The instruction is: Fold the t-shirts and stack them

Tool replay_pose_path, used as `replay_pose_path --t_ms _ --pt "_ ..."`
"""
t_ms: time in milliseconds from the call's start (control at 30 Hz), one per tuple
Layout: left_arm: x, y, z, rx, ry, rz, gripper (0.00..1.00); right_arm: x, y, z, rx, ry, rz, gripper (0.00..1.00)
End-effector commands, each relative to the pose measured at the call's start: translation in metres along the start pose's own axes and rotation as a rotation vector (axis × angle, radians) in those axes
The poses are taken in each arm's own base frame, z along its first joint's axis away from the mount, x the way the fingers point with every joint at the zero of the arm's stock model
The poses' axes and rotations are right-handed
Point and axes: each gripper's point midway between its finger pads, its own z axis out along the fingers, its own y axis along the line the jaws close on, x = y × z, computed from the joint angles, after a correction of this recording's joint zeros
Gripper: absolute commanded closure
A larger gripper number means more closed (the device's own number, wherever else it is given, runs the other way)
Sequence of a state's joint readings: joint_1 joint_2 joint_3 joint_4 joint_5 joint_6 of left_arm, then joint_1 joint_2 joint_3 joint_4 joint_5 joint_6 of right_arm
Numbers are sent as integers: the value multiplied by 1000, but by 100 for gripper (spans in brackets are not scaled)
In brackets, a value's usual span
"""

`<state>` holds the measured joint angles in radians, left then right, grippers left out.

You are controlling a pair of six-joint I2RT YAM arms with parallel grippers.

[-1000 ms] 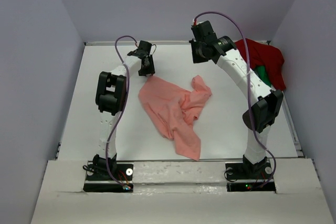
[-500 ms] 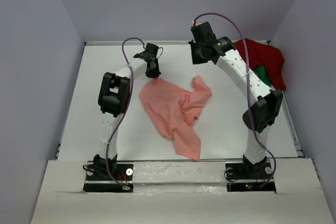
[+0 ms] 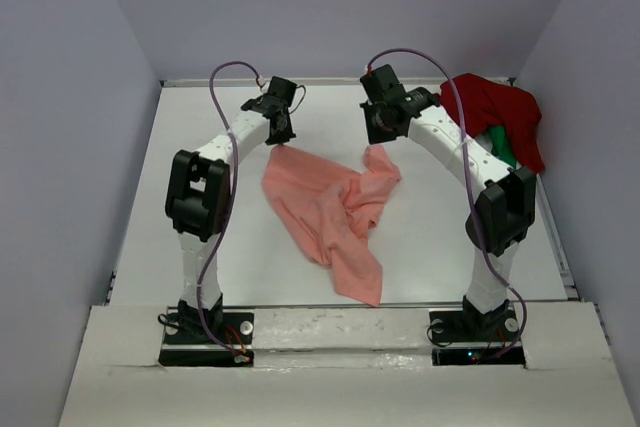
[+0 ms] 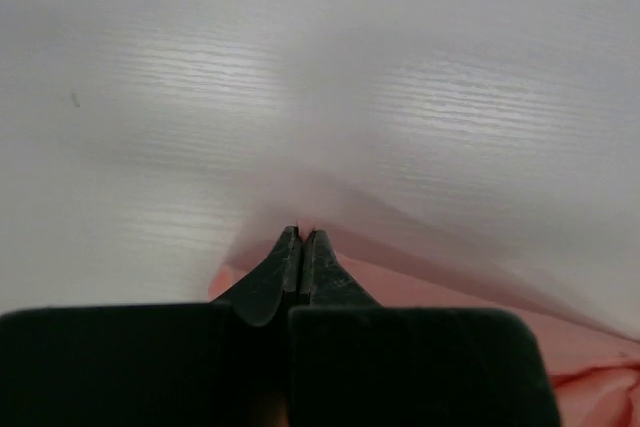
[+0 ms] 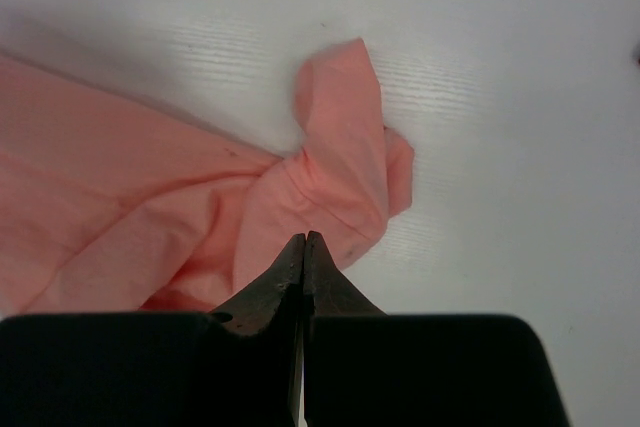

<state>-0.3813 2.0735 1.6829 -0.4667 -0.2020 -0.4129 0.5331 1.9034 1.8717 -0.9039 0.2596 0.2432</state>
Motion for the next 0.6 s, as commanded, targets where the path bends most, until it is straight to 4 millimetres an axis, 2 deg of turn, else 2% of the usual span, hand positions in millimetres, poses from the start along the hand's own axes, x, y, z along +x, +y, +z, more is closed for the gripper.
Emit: replay_pose_path --t_ms 0,33,67,100,167,200,233,367,433,467,533,567 --pt "-52 19 -93 -46 -208 -79 100 -3 -5 0 17 -43 6 100" --pt "-54 21 -102 -43 -220 -80 100 0 -3 3 12 -34 2 95" --pt "-61 24 -128 -28 -261 -97 100 5 0 9 -5 -12 -10 81" --pt "-58 25 -127 -33 -252 -94 100 6 1 12 -5 -8 -12 81" --pt "-60 28 -145 -14 -274 -96 100 8 7 19 -28 6 -12 64" --pt "-60 29 -151 -10 -278 -92 100 9 17 20 -77 17 -16 62" --pt "-62 28 -161 -2 -292 -90 100 9 21 21 -100 18 -14 62" --pt "-63 21 -180 58 -304 -65 100 6 34 21 -169 13 -8 63" --pt "-72 7 -193 124 -336 -61 100 4 34 22 -164 8 -15 65" --pt "-87 -3 -210 161 -370 -46 100 3 34 23 -161 7 -15 65" --pt "-97 -23 -228 195 -388 2 100 5 35 25 -163 14 -10 66" --pt "-91 -30 -223 171 -348 49 100 6 35 27 -162 18 -6 66"
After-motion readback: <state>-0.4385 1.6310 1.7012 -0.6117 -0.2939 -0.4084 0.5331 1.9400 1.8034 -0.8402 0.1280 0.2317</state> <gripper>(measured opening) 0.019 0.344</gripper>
